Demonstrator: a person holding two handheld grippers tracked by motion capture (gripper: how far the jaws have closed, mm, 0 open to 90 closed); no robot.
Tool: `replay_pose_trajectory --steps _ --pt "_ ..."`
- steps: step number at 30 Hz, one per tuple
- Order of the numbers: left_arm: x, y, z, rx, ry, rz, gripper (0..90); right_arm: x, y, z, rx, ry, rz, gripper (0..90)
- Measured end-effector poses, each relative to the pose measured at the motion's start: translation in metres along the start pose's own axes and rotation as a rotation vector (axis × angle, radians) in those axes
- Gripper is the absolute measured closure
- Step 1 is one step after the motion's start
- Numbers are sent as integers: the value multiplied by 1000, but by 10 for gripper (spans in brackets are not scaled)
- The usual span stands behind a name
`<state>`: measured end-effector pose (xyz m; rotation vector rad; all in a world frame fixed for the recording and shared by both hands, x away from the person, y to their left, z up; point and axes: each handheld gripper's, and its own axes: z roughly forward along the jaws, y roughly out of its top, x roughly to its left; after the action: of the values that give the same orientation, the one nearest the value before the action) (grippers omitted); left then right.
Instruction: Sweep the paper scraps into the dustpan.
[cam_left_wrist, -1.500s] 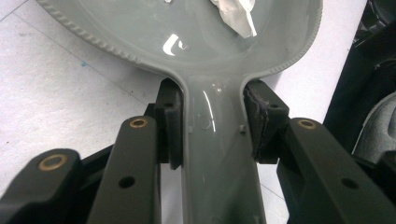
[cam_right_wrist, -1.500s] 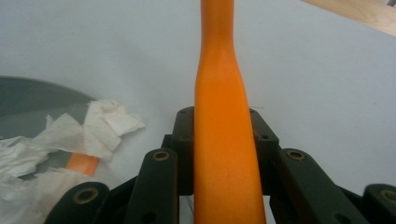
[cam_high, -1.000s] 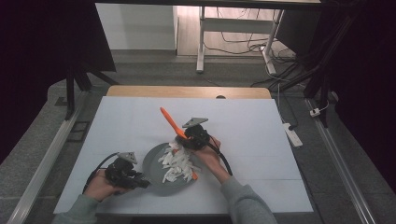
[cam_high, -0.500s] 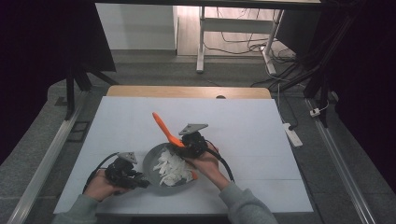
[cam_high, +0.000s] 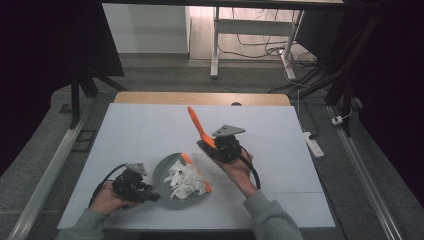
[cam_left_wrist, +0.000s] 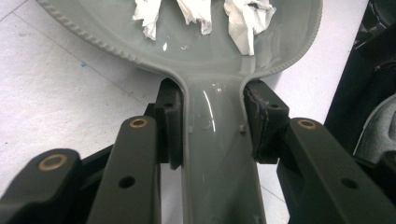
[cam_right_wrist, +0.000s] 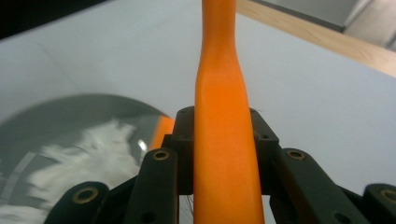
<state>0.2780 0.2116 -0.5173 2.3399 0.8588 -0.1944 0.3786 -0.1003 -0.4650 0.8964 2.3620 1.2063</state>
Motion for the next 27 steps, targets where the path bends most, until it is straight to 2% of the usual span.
replay_pose_trajectory --steps 4,7,11,16,23,27 --pt "0 0 0 -1 1 0 615 -17 -12 10 49 -48 36 703" --pt "0 0 0 -1 0 -1 615 -28 -15 20 58 -57 60 703" --pt "0 0 0 -1 1 -2 615 -32 -11 39 84 -48 56 703" --pt "1 1 1 -1 0 -2 615 -24 -7 52 123 -25 25 704" --pt "0 1 1 -3 2 -4 615 1 -5 55 145 -8 -31 703" --pt "0 1 1 -3 1 -4 616 12 -7 54 142 57 -10 704"
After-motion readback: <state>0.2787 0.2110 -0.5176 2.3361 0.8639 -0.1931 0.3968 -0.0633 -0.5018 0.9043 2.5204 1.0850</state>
